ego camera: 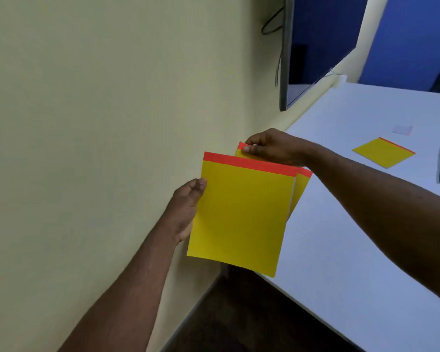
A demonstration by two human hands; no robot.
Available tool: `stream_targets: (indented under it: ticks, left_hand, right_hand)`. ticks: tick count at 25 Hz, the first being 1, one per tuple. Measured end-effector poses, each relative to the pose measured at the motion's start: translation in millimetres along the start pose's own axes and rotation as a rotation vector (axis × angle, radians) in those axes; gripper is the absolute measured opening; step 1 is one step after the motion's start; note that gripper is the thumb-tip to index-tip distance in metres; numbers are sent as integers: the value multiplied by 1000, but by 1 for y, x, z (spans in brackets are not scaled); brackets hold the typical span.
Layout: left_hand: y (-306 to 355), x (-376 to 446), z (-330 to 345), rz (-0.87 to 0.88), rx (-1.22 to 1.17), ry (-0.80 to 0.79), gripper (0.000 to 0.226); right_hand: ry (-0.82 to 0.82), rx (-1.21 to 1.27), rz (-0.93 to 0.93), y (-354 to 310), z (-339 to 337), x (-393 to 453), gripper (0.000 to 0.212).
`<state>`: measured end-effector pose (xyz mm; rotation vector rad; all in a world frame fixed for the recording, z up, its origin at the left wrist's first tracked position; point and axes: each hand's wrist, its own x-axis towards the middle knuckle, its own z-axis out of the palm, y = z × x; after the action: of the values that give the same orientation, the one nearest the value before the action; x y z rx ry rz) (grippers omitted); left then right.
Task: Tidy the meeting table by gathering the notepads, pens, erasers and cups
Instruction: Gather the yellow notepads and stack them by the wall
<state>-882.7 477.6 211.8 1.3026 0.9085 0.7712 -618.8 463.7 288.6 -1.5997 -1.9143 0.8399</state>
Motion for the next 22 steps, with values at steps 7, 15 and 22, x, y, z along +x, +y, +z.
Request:
stream_targets:
  ticks: [7,15,22]
  left_hand:
    - [-6,111,2,112,206,-335,33]
    - [-73,214,57,-3,263,-50,14]
    - [-120,297,135,-38,379,-38,18]
  right_hand:
    - [-32,201,289,28,-22,62,28]
    - [781,1091,783,207,36,-11,72]
    - [793,1135,738,264,59,31,36]
